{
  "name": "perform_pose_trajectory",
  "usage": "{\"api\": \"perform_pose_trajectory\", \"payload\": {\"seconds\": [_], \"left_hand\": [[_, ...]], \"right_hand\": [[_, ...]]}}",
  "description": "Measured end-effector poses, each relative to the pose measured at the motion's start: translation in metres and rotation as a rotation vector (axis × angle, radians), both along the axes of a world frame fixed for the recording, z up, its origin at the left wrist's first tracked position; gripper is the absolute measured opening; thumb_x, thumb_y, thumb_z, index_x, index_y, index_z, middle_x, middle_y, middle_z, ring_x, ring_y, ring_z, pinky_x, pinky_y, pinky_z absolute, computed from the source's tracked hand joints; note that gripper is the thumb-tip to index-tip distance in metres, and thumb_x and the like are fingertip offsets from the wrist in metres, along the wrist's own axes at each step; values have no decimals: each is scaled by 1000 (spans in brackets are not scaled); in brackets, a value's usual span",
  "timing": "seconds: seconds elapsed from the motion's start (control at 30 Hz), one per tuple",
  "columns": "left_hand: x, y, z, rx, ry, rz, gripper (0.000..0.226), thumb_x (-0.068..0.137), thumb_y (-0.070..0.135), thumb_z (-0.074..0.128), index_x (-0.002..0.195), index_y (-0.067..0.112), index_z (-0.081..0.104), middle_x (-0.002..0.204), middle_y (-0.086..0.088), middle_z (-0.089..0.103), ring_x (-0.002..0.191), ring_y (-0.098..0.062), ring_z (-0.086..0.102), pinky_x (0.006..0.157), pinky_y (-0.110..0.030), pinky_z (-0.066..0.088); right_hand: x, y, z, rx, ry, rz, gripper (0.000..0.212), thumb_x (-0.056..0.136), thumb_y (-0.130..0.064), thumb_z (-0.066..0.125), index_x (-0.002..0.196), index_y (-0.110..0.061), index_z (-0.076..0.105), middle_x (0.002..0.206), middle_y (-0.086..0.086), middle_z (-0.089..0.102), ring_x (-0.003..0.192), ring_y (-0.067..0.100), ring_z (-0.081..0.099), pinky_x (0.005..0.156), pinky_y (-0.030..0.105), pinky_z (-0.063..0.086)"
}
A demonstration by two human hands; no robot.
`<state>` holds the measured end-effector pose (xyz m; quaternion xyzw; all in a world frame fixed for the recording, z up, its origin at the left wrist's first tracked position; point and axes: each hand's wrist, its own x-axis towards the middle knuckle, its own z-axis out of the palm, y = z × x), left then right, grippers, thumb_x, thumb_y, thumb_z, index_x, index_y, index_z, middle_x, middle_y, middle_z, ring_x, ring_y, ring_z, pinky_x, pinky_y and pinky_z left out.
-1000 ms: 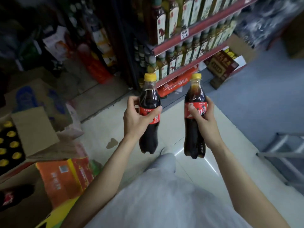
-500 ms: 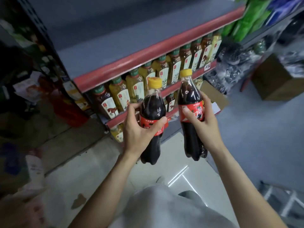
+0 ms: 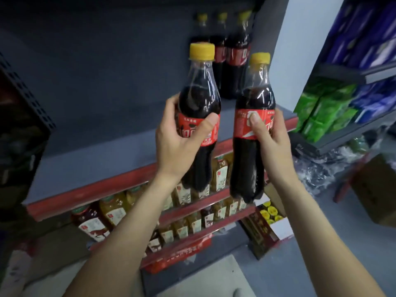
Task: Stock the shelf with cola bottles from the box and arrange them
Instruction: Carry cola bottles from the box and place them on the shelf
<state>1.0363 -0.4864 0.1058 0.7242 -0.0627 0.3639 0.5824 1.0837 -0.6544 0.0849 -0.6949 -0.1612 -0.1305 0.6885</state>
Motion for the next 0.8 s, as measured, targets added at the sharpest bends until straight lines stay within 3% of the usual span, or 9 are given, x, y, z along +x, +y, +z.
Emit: {"api": "perform_pose_trajectory", "payload": {"seconds": [0.1, 0.23, 0.37, 0.5, 0.67, 0.8], "left_hand": [[56, -28, 16, -15, -49, 112, 59, 76, 44, 68, 123, 12, 52, 109, 17, 62, 101, 6, 59, 88, -12, 43], [124, -57, 22, 22, -53, 284, 67, 76, 50, 68, 130, 17, 48, 111, 21, 59, 103, 7, 58, 87, -9, 43], [182, -69, 24, 95, 48, 455, 72, 73, 60, 66, 132, 22, 47, 118, 7, 66, 109, -15, 62, 91, -30, 48], [231, -63, 18, 117, 113, 542, 84, 67, 72, 59, 135, 25, 45, 122, 3, 66, 113, -24, 60, 91, -35, 48], [277, -49, 11, 140, 201, 579, 79, 76, 62, 66, 140, 23, 40, 137, 0, 53, 127, -24, 47, 100, -39, 39], [298, -44, 9, 121, 152, 615, 76, 80, 55, 67, 140, 17, 41, 140, 0, 50, 128, -22, 42, 94, -28, 34]], "right_hand": [[50, -24, 20, -22, -78, 30, 51, 91, -39, 59, 132, -14, 44, 109, -11, 63, 97, -3, 61, 85, 14, 45], [116, -47, 36, -59, -181, 60, 58, 87, -35, 68, 135, -15, 42, 121, -3, 62, 106, 7, 63, 93, 25, 49], [174, -56, 46, -51, -245, 39, 62, 82, -37, 71, 133, -11, 47, 123, 0, 59, 108, 3, 60, 91, 20, 47], [227, -54, 50, -24, -270, 24, 59, 83, -26, 73, 131, -9, 45, 121, -5, 56, 103, -14, 53, 89, 14, 46], [284, -40, 41, 33, -221, 15, 70, 73, -36, 77, 130, -13, 43, 128, 9, 53, 116, 19, 58, 99, 39, 48], [319, -27, 33, 52, -222, 16, 75, 72, -39, 77, 132, -8, 42, 129, 16, 51, 119, 24, 55, 101, 46, 45]]}}
